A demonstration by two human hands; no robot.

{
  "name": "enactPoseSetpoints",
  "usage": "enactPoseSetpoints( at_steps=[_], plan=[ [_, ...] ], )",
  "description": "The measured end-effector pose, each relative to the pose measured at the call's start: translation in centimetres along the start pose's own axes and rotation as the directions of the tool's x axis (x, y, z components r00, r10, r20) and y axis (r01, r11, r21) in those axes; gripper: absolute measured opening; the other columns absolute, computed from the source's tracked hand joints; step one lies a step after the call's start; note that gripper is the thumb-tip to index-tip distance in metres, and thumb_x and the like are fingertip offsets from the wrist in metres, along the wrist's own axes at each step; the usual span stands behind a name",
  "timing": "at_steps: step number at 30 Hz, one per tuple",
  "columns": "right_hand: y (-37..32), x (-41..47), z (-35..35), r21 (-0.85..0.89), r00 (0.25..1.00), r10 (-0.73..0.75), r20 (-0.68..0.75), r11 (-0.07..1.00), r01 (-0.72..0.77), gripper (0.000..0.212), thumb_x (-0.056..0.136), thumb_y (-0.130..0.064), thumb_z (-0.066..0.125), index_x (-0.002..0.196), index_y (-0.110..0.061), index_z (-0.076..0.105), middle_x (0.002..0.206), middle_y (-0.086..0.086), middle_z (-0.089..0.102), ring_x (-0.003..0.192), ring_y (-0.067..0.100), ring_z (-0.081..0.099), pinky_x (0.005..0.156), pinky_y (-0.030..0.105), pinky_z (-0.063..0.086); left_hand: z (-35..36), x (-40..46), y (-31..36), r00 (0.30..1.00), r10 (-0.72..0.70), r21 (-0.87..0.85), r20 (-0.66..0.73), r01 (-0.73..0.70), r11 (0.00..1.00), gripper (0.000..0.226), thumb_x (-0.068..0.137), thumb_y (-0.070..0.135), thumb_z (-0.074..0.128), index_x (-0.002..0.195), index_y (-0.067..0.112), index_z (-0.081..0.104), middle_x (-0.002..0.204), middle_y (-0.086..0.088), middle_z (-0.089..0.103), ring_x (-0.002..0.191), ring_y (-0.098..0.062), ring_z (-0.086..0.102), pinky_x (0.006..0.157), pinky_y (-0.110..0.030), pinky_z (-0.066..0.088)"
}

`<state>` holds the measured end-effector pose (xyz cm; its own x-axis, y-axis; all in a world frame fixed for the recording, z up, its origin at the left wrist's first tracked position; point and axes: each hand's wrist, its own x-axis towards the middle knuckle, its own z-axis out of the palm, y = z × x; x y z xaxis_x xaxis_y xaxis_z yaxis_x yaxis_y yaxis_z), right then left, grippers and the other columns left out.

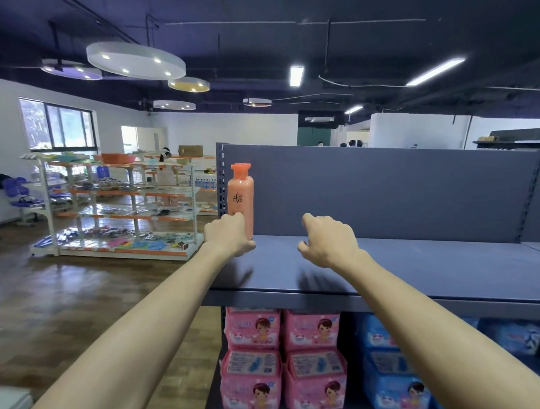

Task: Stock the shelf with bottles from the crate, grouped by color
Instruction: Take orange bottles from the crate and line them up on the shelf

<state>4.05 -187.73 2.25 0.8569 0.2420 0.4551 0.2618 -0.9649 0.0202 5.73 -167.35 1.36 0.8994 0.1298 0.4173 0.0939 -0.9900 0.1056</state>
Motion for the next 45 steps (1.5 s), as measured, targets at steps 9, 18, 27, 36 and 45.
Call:
enactPoseSetpoints(
  at_steps=[9,18,27,36,45],
  plan=[
    [2.2,-1.6,-0.5,0.006,1.0,-0.029,0.0,1.0,0.029,0.024,0.093,-0.03,0.049,0.11,-0.013,0.046,0.091,0.001,0.052,0.076,0.026,0.051,0.064,0.031,0.037,-1.0,-2.2,2.7,0.999,0.037,0.04,0.008,-0.037,0.999,0.046,0.072,0.055,0.069,0.095,0.018,0.053,0.093,-0.003,0.06,0.082,-0.026,0.058,0.065,-0.03,0.04],
    [6.4,-4.0,-0.1,-0.047,0.998,-0.056,-0.011,0.997,0.055,0.033,0.09,-0.032,0.051,0.118,-0.014,0.049,0.099,0.006,0.062,0.08,0.03,0.056,0.065,0.032,0.037,-0.1,-4.4,4.9,0.976,0.218,0.036,-0.013,-0.217,0.975,0.035,0.077,0.051,0.065,0.099,0.024,0.057,0.097,0.001,0.064,0.089,-0.025,0.06,0.068,-0.031,0.041],
    [9.3,-9.6,1.8,-0.006,0.991,-0.127,-0.04,0.992,0.127,0.032,0.09,-0.043,0.05,0.115,-0.024,0.055,0.097,-0.001,0.069,0.095,0.029,0.062,0.069,0.034,0.041,2.2,-10.1,8.8,0.899,0.427,-0.037,-0.1,-0.432,0.901,0.024,0.083,0.043,0.057,0.097,0.023,0.058,0.091,0.008,0.067,0.092,-0.021,0.059,0.066,-0.031,0.039],
    [10.6,-15.3,6.2,-0.036,0.99,-0.139,0.037,0.989,0.14,0.031,0.089,-0.045,0.05,0.107,-0.02,0.055,0.1,0.002,0.067,0.092,0.032,0.063,0.069,0.036,0.043,7.9,-15.1,11.5,0.842,0.537,-0.027,-0.043,-0.538,0.842,0.025,0.084,0.046,0.052,0.093,0.024,0.056,0.09,0.005,0.066,0.09,-0.024,0.062,0.068,-0.033,0.043],
    [10.5,-23.6,15.6,0.056,0.947,-0.094,0.308,0.995,0.08,0.033,0.092,-0.045,0.051,0.111,-0.018,0.054,0.101,0.004,0.066,0.092,0.03,0.063,0.071,0.036,0.047,19.1,-23.8,11.0,0.827,0.506,-0.126,0.243,-0.49,0.862,0.026,0.086,0.046,0.054,0.092,0.02,0.051,0.09,0.002,0.065,0.086,-0.026,0.062,0.064,-0.032,0.041]
  ],
)
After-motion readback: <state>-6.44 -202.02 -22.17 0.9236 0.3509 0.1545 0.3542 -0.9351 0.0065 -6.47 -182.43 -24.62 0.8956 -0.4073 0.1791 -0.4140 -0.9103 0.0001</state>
